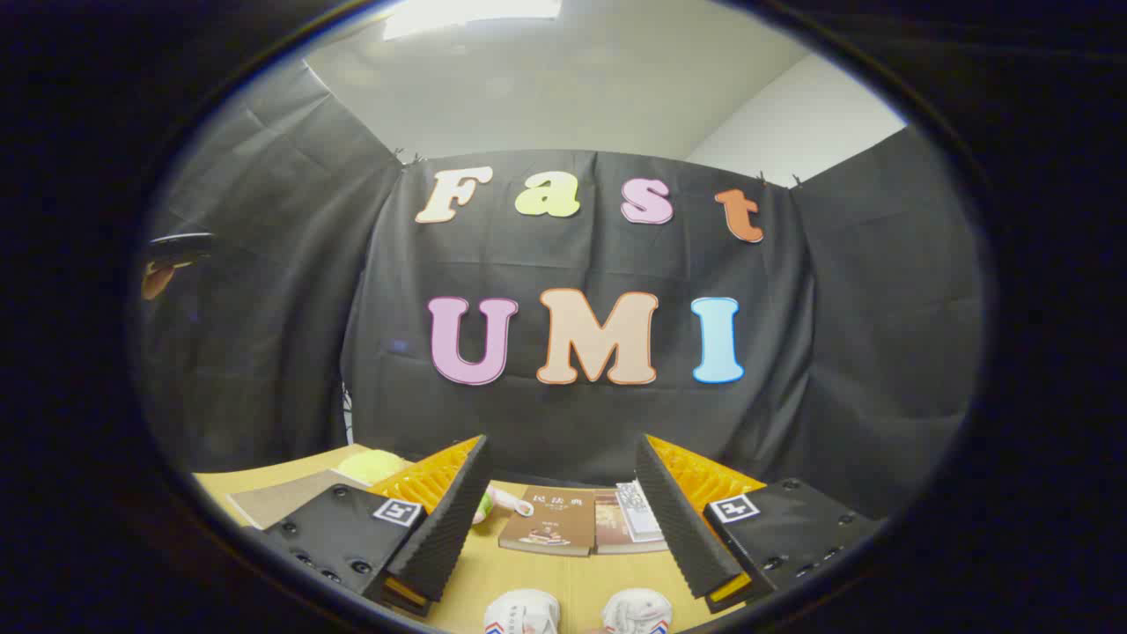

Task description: Open the storage box then place both shoes into the box .Put the left shoe in first, then the right shoe, with the right side of both shoes facing outward in a uniform manner.

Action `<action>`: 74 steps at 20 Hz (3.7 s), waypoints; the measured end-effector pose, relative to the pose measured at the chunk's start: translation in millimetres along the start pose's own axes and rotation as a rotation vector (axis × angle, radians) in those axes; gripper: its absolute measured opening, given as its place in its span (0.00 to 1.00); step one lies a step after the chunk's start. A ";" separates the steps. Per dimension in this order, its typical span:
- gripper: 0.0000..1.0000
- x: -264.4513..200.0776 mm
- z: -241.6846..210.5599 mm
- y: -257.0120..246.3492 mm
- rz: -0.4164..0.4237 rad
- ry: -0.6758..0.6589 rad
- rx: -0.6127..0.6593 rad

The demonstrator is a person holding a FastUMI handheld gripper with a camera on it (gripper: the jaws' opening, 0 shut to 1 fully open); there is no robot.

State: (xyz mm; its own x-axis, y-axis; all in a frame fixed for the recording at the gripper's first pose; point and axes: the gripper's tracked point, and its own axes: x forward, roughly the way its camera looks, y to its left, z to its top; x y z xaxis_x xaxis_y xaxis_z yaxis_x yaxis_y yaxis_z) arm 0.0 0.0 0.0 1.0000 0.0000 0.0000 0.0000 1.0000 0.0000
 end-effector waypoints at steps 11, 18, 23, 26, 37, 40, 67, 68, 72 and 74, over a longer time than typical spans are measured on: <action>1.00 1.5 6.0 5.0 0.015 -0.007 -0.002; 1.00 1.3 8.5 -1.1 0.020 -0.009 -0.007; 1.00 0.8 9.6 -3.9 0.023 -0.013 0.002; 1.00 -0.6 9.2 -3.5 0.026 -0.015 0.010; 1.00 -7.6 -21.6 14.0 0.088 0.060 0.160; 1.00 -19.3 -34.6 20.8 0.105 0.096 0.213; 1.00 -61.5 -209.5 141.9 0.333 0.793 1.244; 1.00 -62.4 -211.8 146.6 0.345 0.811 1.282; 1.00 -63.0 -213.5 164.8 0.381 0.877 1.492; 1.00 -67.5 -217.5 167.4 0.380 0.905 1.532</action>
State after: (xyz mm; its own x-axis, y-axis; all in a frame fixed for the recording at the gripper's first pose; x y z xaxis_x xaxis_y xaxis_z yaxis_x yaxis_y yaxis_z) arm -67.5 167.4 -217.5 0.6377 0.7239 -0.2632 0.3193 0.0626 0.9456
